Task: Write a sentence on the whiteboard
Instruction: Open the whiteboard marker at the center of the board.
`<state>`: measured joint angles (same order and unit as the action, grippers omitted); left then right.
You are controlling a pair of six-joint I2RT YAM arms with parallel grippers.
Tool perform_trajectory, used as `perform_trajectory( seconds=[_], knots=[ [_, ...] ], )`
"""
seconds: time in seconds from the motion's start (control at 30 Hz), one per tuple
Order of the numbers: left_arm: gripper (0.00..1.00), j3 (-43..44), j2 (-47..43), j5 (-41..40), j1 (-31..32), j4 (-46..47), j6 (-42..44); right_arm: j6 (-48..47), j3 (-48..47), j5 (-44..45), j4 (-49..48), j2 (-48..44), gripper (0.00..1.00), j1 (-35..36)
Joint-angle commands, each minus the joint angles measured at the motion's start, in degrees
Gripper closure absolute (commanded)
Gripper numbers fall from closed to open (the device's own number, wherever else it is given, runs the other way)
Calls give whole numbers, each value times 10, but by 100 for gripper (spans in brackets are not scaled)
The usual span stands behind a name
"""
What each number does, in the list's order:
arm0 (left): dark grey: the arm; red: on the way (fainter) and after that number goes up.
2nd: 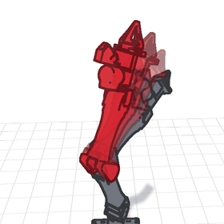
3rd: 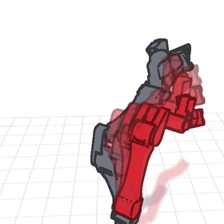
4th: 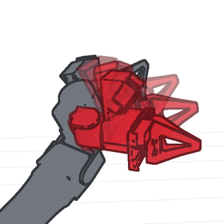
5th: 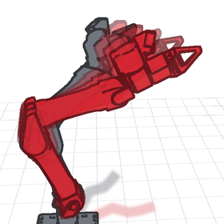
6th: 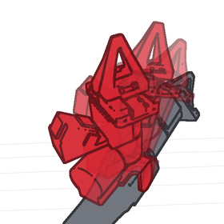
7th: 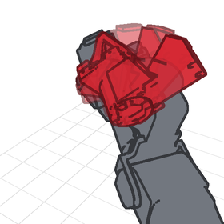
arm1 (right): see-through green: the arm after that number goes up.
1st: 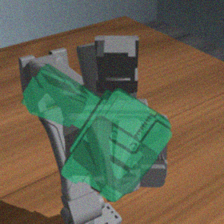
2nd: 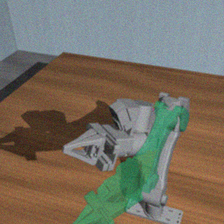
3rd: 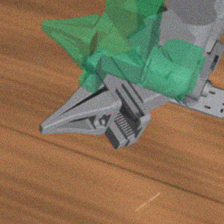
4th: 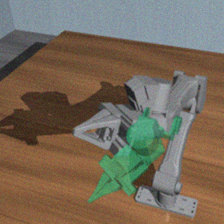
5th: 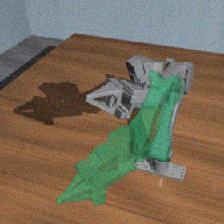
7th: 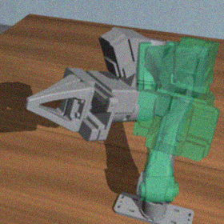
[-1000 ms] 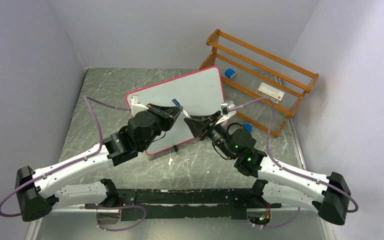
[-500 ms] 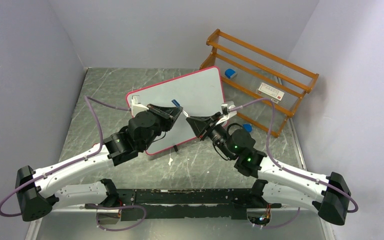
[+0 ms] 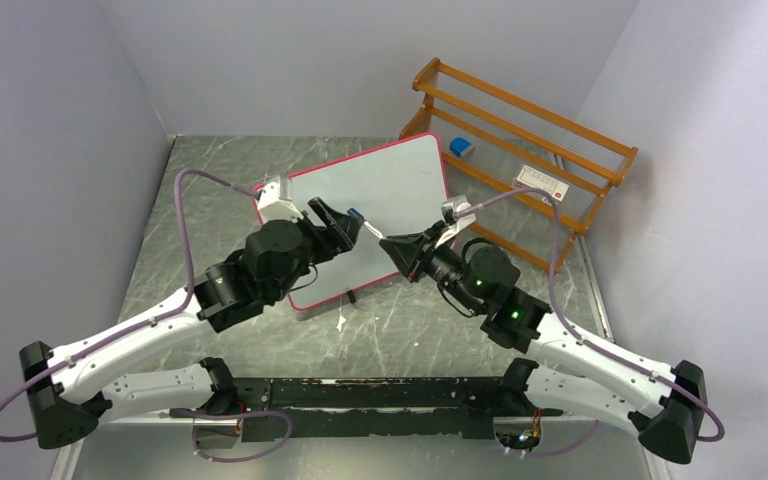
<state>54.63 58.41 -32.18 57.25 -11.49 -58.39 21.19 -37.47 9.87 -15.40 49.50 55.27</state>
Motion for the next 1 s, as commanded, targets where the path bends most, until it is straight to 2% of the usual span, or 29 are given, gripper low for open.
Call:
perform_trajectory(
  seconds=[0.0, 0.13, 0.37, 0.5, 0.67, 0.8, 0.97],
  knots=[
    [18, 14, -46, -4, -3, -2, 255, -15, -37, -75, 94, -16, 100, -47],
    [14, 32, -52, 39, -9, -20, 415, -16, -64, -178, 146, -11, 100, -119],
    [11, 41, -42, 125, -13, -33, 634, -45, -117, -274, 240, 4, 100, -160],
    [13, 35, -35, 201, -14, -33, 713, -55, -138, -317, 274, 5, 100, -178],
    [15, -13, -61, 245, -14, -1, 793, -73, -176, -364, 340, 22, 100, -190],
    [16, -65, -94, 313, -15, 51, 849, -78, -186, -387, 356, 34, 100, -190],
    [19, -87, -92, 340, -14, 68, 901, -79, -190, -408, 349, 47, 100, -191]
  ],
)
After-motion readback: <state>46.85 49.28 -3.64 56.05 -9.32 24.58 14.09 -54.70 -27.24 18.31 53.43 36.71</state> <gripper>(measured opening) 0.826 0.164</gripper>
